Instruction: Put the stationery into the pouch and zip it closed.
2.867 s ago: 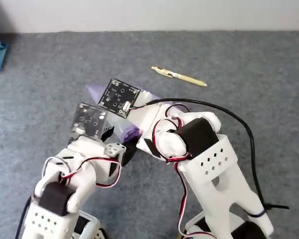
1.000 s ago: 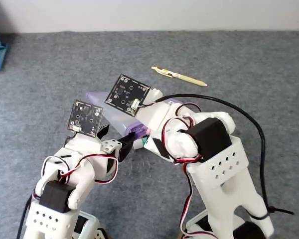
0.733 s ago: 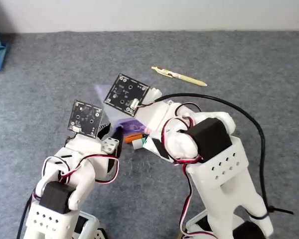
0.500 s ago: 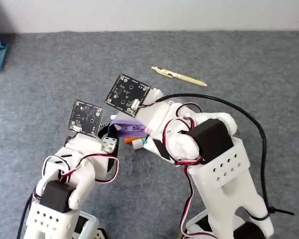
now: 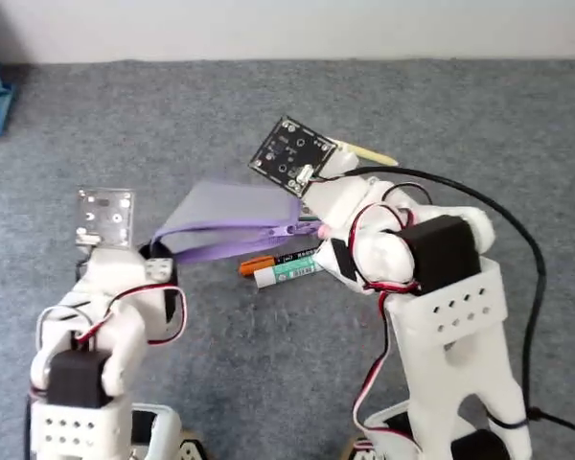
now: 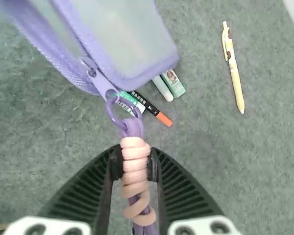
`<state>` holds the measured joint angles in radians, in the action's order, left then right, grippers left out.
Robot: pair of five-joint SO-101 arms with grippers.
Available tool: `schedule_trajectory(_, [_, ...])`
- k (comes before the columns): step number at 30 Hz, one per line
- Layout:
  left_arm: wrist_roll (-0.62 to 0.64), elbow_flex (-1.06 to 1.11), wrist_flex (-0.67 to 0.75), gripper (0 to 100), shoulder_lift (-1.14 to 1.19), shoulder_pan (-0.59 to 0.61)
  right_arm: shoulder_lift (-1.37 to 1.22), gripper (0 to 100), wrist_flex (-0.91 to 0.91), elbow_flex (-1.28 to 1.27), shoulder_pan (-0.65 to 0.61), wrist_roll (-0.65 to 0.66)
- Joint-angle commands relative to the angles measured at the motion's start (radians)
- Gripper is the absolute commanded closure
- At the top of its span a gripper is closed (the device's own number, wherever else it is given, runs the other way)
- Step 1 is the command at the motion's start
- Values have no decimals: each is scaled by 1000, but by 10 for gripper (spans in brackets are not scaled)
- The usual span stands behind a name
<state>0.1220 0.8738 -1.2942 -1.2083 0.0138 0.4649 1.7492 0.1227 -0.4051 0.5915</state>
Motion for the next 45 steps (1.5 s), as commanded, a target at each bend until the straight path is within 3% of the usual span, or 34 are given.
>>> schedule_trajectory(1, [3, -105, -95, 988, -2, 25, 36, 991, 16, 61, 28, 12])
schedule_trajectory(6, [3, -185, -210, 988, -2, 28, 36, 991, 16, 61, 30, 12])
schedule_trajectory(12, [6, -182, -195, 981, 6, 23, 36, 991, 16, 61, 28, 11])
schedule_trajectory(19, [23, -65, -64, 724, 0, 29, 36, 991, 25, 61, 22, 11])
schedule_trajectory(21, [43, -38, -21, 694, 2, 29, 36, 991, 25, 61, 21, 11])
schedule_trajectory(25, [17, 25, 52, 749, 8, 23, 36, 991, 25, 61, 21, 11])
schedule_trajectory(31, [-81, 113, 130, 961, -2, 23, 36, 991, 27, 61, 28, 11])
schedule_trajectory(39, [-91, -42, -66, 987, -2, 25, 35, 979, 13, 135, 28, -46])
schedule_trajectory(42, [-87, -116, -158, 987, 0, 32, 36, 856, 45, 192, 36, -110])
schedule_trajectory(45, [-29, -197, -249, 987, 6, 63, 53, 738, 44, 207, 120, -206])
